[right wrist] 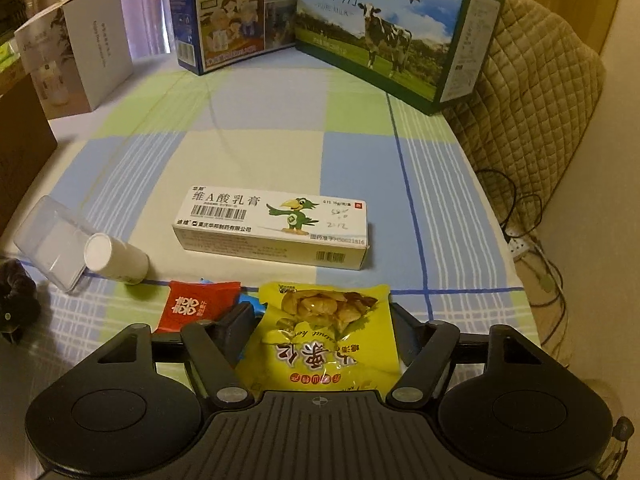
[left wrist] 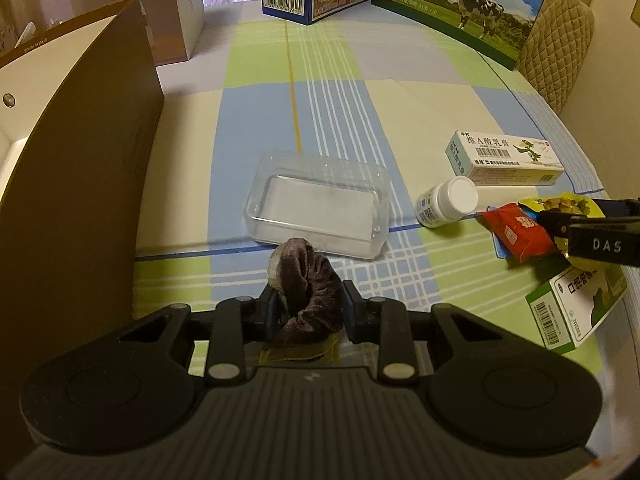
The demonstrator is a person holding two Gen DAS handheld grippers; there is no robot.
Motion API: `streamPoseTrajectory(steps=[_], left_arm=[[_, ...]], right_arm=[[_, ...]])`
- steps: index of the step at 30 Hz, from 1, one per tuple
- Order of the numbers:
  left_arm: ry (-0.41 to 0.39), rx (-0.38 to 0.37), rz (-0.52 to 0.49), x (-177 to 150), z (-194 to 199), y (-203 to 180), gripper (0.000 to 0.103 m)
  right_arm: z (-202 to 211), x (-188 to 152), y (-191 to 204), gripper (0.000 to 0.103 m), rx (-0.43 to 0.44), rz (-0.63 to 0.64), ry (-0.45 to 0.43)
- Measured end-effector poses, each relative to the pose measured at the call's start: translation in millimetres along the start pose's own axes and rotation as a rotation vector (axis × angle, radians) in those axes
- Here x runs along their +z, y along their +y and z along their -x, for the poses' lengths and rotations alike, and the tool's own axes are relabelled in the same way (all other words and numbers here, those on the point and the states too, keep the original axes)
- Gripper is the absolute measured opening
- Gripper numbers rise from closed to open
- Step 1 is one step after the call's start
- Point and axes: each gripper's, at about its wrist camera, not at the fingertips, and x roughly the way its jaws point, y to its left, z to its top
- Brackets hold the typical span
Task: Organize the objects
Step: 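Grasp the dark brown scrunchie with the left gripper while the right grasps the yellow snack packet, then carry the scrunchie and the yellow packet in both grippers over the box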
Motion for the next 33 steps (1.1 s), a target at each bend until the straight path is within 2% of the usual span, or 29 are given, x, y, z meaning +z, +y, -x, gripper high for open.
streamPoseTrajectory(steps=[5,9,21,33], left_arm=[[0.003,-0.002,0.000,-1.6,0.1,-0.6,0.027],[-0.001,0.002,0.004,-2.6,1.6,-0.3,0.027],[-0.018,0.006,0.011,-5.7,12.8,-3.3,0.027],[-0.049,-0.006,0.011,-12.4,36.1,-10.1,0.027]], right_arm=[[4.4,-0.8,-2.9,0.066,0.013,-0.021,-0.008],[11.7,2.1,-8.4,0.058,0.036,-0.058,-0.018],[30.3,-0.2,-17.8,0.054,0.077,-0.112,-0.036],[70.2,-10.3,-30.0,0.054,0.137,-0.167,-0.074]])
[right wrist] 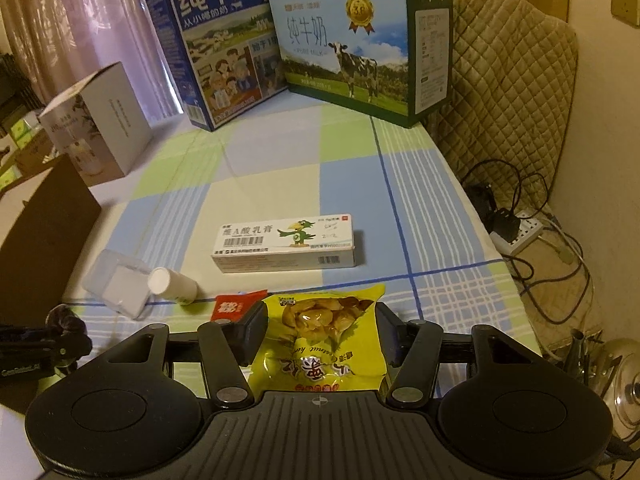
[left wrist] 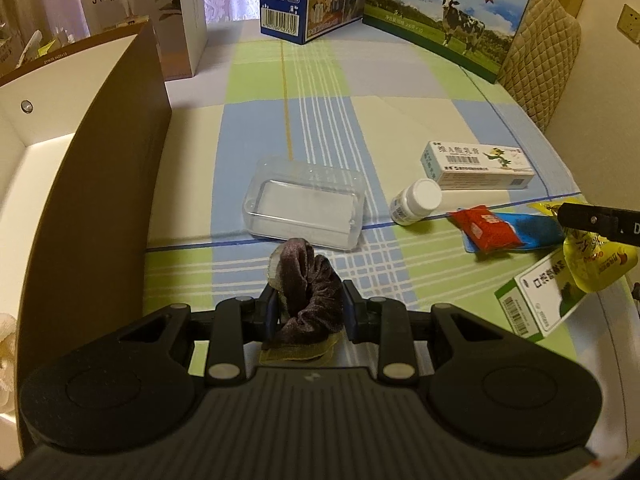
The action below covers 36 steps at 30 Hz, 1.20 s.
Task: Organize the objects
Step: 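Carry the scrunchie and the yellow packet in both grippers over the box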
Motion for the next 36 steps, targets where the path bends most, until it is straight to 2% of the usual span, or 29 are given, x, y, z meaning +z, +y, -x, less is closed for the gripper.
streamPoseTrajectory(steps=[11,18,28,36], left_arm=[[-0.027,-0.034,-0.013,-7.3,30.9,-10.1,0.027],[-0.056,-0.077,-0.034,-11.0,61.1,-16.5,0.027],[-0.093,-0.096,-0.018,-21.9,104.6,-0.2,0.027],[-0.138,-0.083,0.020,-31.0,137.8,33.0,0.027]], right_arm=[[34.7,-8.8,7.3,0.054,0.051,0.006,-0.025],[62.7,-18.6,22.1,0.054,0.117,0.015,-0.029],[89.6,-30.7,69.3,0.054,0.231,0.059,-0.028],[103.0,-37.9,120.8,0.054,0.335,0.101,-0.031]])
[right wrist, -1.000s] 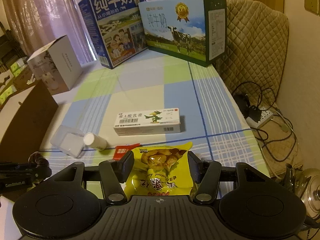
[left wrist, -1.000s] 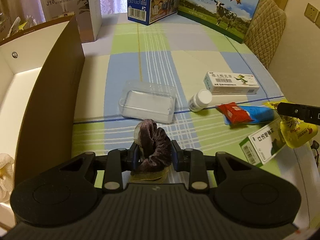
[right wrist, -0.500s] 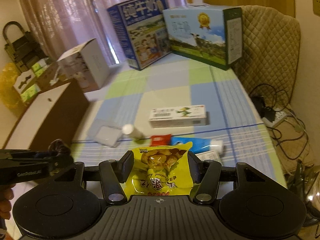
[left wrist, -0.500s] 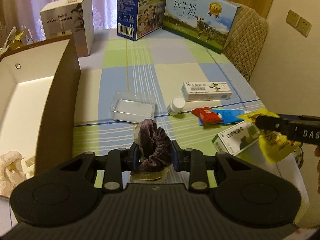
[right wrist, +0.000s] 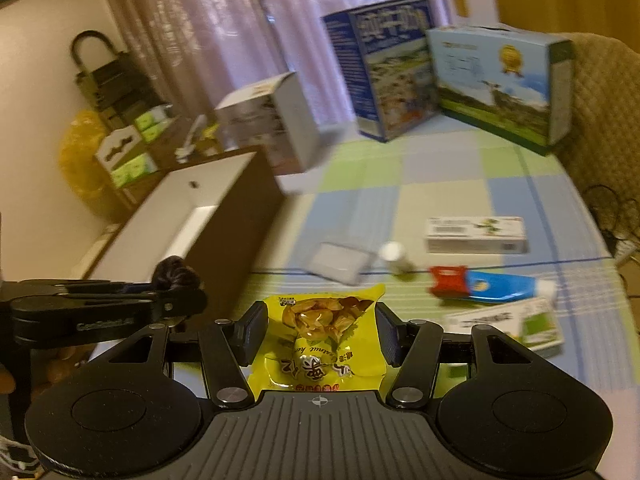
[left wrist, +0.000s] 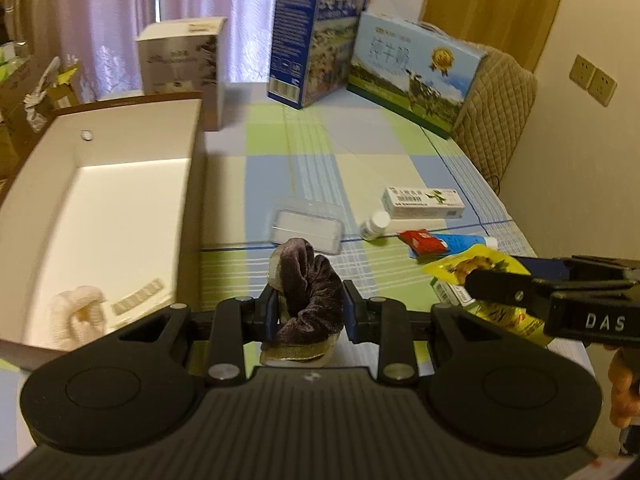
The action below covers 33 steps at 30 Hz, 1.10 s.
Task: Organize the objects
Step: 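Carry the scrunchie and the yellow packet in both grippers over the box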
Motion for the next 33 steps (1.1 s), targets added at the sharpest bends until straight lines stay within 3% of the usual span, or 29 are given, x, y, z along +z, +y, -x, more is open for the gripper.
streamPoseTrajectory(steps=[19,27,33], left_arm=[[-0.042,0.144,0.120,-7.0,52.2,120.4,0.027],[-0.021,0.203,0.138,-2.3,47.6,170.4,0.027],[-0.005,0.234,0.139,6.3,34.0,202.1,0.027]], right_arm=[[-69.3,21.9,127.4,0.054,0.197,0.115,-0.010],[-117.3,35.0,168.3,0.054,0.214,0.149,0.001],[-157.5,43.3,176.2,0.054,0.203,0.137,0.022]])
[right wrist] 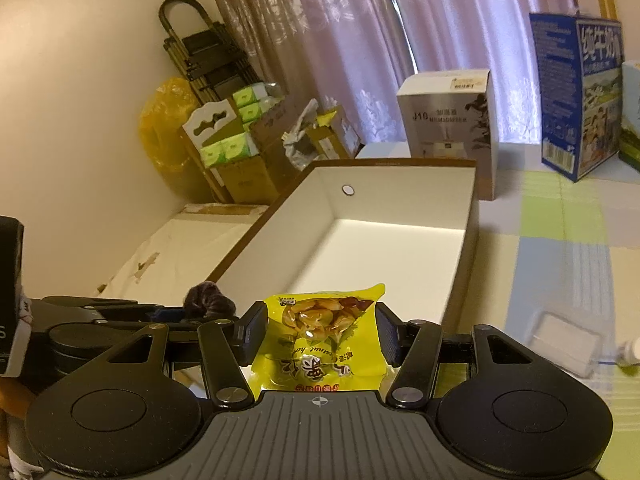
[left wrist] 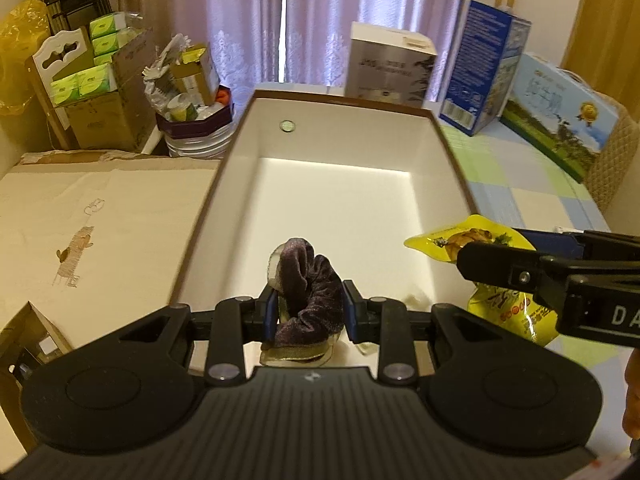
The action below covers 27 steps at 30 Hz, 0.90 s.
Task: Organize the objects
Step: 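Carry the scrunchie and the yellow packet in both grippers over the box, then open the right gripper to drop the packet while the left drops the scrunchie into the box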
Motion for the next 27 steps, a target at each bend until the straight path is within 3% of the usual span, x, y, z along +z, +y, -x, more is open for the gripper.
streamPoseTrajectory(steps=[20,27], left_arm=[[0.089,-0.038,-0.031,27.5,-75.9,18.3,0.027],[0.098,-0.042,-0.039,31.9,-86.5,19.0,0.029]], right_arm=[[-91.6,28.6,-25.9,0.056,-0.088,-0.047,0.092],[-90.7,39.6,-29.1,0.068,-0.079,-0.045,0.054]])
